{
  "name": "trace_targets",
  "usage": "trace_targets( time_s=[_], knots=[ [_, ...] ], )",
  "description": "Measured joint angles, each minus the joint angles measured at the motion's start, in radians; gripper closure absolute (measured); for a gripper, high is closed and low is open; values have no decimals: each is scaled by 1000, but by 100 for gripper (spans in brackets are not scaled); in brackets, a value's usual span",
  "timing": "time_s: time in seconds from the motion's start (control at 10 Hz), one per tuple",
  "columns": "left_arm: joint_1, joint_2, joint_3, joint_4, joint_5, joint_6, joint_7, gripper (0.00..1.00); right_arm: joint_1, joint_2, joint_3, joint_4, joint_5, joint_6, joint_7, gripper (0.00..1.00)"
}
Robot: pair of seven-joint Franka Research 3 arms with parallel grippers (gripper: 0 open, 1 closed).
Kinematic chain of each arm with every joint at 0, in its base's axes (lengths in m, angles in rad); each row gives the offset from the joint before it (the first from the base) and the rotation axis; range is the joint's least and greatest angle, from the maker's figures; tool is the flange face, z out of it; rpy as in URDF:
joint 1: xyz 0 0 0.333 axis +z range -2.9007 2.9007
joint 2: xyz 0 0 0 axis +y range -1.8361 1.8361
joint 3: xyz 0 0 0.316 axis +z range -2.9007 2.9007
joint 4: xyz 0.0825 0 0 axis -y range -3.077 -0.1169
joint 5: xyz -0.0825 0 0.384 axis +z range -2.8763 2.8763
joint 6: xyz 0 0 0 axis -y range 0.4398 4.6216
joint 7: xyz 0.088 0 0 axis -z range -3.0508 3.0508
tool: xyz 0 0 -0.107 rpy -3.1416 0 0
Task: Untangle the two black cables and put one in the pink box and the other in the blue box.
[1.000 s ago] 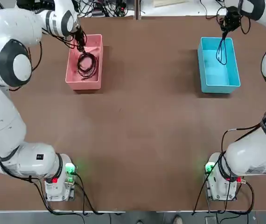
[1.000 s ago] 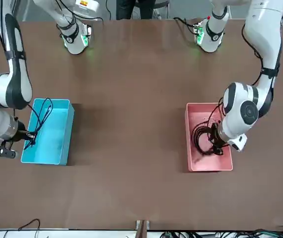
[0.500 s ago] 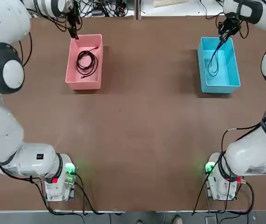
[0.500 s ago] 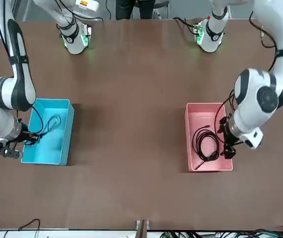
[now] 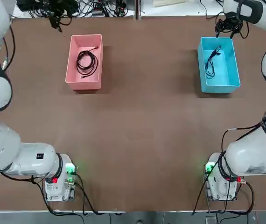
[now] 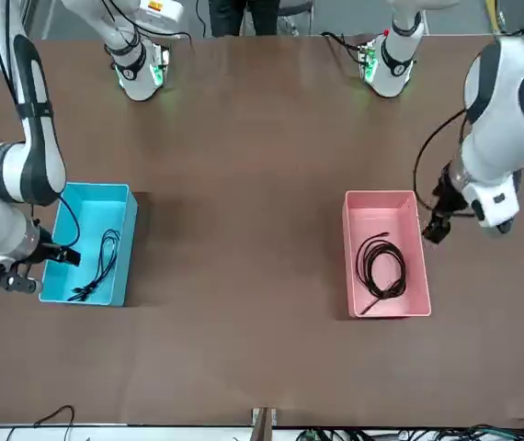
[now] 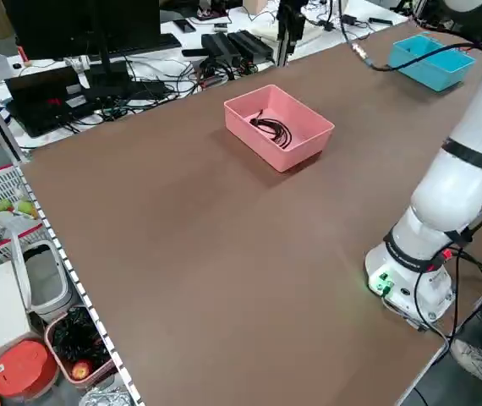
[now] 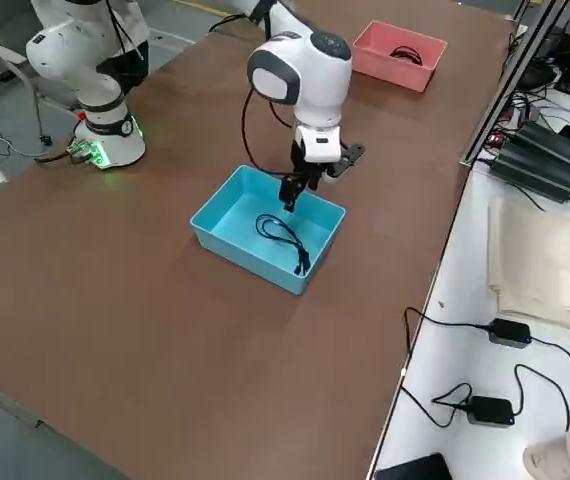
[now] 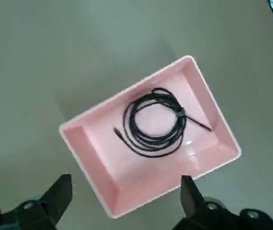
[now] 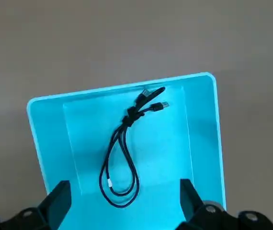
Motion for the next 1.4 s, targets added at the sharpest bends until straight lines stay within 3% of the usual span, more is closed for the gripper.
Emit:
trace_targets(
  time_s=[0.2,0.4,0.7,1.0,1.4],
  knots=[
    [1,-25,-1,70,-6,-90,274,0,1,-47,10,10,0,-63,-4,0],
    [2,-35,-1,107,-54,-137,587,0,1,-143,15,22,0,-165,-39,0],
    [3,-44,1,142,-79,-205,949,0,0,-284,12,90,0,-412,-102,0],
    [10,-41,6,167,-78,-210,1003,0,4,-351,20,166,1,-589,-111,0],
    [13,-37,7,185,-37,-210,1017,0,17,-362,23,167,1,-600,-112,0]
  ],
)
